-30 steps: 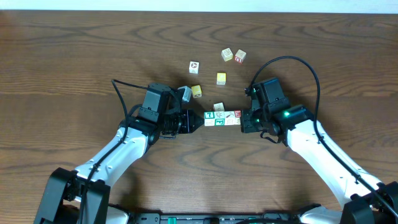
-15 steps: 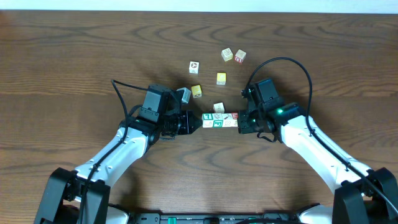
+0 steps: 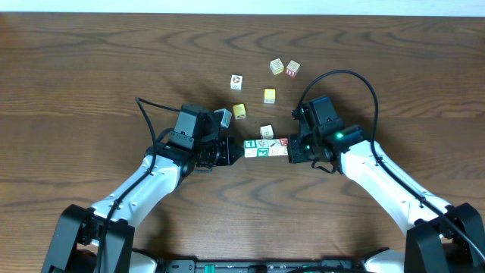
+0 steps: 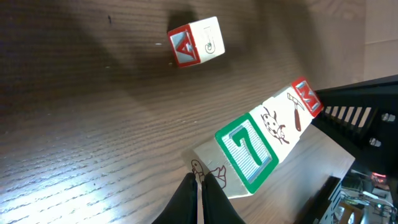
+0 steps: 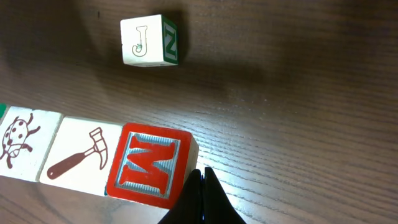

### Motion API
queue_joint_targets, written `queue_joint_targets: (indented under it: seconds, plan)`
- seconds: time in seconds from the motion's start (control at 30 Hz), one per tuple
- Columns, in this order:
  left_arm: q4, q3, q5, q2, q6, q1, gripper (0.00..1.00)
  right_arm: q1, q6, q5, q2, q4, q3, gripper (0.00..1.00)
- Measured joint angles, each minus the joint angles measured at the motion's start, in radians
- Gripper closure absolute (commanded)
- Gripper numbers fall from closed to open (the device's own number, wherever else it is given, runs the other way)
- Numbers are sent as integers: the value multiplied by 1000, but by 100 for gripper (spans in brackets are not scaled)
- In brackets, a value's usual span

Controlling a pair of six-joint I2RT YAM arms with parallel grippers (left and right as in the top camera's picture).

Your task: Lift 4 blocks

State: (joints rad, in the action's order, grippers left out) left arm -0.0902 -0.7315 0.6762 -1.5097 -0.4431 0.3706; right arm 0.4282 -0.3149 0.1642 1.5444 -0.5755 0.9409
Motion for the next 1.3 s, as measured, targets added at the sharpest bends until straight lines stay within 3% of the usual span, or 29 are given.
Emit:
queue_joint_targets:
  seconds: [1.3]
  plan:
    - [4,0,-18,-53,6,5,93,2,0,7,0,-6,0,99]
